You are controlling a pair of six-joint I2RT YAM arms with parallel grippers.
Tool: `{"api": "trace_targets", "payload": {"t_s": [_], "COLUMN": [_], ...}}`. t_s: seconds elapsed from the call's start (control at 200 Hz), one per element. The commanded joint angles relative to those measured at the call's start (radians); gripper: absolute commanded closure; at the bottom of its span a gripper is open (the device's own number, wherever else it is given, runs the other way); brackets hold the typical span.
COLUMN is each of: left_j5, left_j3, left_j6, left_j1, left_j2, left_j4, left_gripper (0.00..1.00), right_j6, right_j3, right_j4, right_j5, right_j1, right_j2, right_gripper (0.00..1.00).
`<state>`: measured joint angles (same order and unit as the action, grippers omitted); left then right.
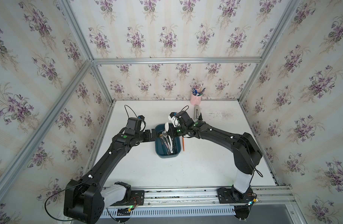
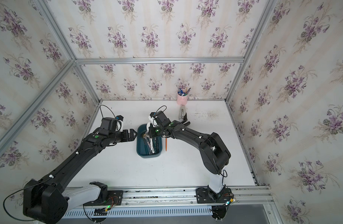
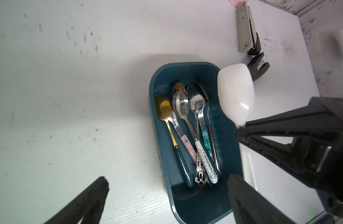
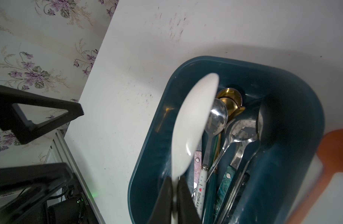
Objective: Put the spoon into the storage box
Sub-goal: Place the spoon in the storage box.
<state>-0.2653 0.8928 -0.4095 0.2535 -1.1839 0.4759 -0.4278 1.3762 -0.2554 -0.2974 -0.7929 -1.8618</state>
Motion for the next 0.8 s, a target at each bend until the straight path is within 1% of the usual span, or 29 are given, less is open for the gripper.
{"api": "trace_targets", "payload": {"t_s": [0.0, 0.11, 0.27, 0.54, 0.794], "left_j5": [-0.014, -0.014, -0.015, -0.008, -0.002], "left_j3": [-0.001, -0.008, -0.006, 0.000, -0.007], "left_j6": [-0.002, 0.001, 0.008, 0.013, 0.009], "left_j1": [-0.008, -0.012, -0.017, -0.020, -0.020], "left_j2": [0.004, 0.006, 0.005, 0.003, 0.006], "left_j4": [-0.010, -0.011, -0.005, 0.000, 0.001], "left_gripper": [0.00, 0.00, 0.00, 0.00, 0.00], "right_j6": [-0.053, -0.046, -0.058, -0.065, -0.059], "right_j3": [-0.007, -0.010, -0.008, -0.006, 0.009], "right_j4": [0.054, 0.062, 0.068, 0.062, 0.040], "right_j5": [0.021, 0.037, 0.015, 0.030, 0.061], "right_j1": [-0.017, -0.036, -0.041, -0.046, -0.048], "right_j2": [-0.041, -0.083, -0.132, -0.176, -0.172], "right_gripper": [0.91, 0.91, 0.89, 0.86, 0.84]}}
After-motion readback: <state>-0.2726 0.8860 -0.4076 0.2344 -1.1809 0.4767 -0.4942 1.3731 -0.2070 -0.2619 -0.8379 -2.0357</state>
